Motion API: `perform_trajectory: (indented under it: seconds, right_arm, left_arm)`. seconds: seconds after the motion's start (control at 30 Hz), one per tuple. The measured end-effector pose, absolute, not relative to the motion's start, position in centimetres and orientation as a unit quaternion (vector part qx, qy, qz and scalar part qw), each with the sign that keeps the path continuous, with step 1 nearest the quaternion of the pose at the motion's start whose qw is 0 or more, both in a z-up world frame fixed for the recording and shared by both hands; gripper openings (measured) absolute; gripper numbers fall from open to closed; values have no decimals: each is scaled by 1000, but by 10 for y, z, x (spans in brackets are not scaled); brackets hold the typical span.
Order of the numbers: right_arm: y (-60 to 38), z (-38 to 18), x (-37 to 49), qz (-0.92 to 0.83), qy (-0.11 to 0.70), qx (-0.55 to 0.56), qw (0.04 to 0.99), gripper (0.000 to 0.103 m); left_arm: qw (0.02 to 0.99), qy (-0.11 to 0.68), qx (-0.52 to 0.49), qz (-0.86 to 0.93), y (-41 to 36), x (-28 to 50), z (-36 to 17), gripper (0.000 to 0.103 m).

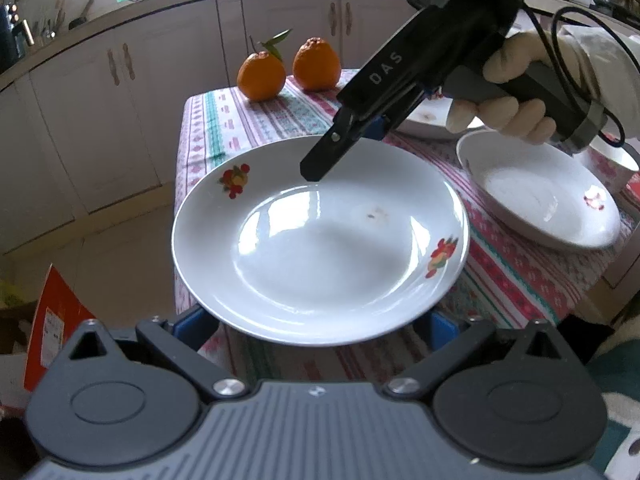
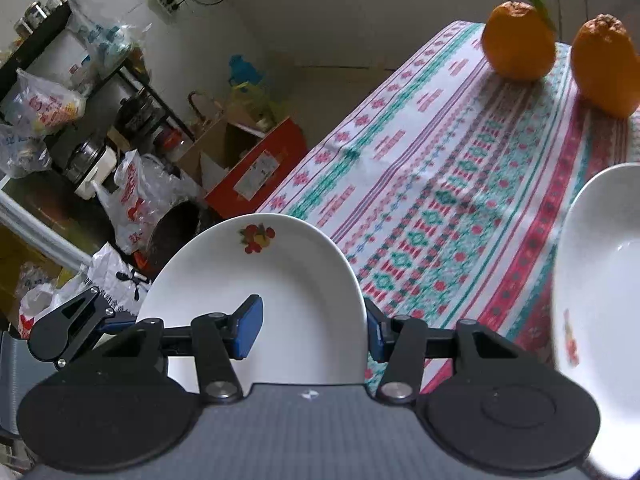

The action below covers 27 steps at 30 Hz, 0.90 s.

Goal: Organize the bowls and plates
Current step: 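Lift and carry the held white plates with both tools toward the other plates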

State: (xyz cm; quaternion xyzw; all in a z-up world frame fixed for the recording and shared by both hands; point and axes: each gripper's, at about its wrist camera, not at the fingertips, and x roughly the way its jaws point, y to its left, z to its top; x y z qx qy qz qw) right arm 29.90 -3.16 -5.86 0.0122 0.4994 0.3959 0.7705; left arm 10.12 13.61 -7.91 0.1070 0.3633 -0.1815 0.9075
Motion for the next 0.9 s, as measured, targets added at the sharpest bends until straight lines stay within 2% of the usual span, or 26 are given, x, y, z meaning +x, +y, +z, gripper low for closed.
perform_trajectory:
  seconds: [0.4,0.9]
  right_arm:
    - [-41,-61,334,365,490,24,791,58]
    - [-39,-67,341,354,489,20,797,58]
  left_arm:
    - [907,355,117,-195,135,149,-84,101]
    - [906,353,128,-194,136,163,-87,101]
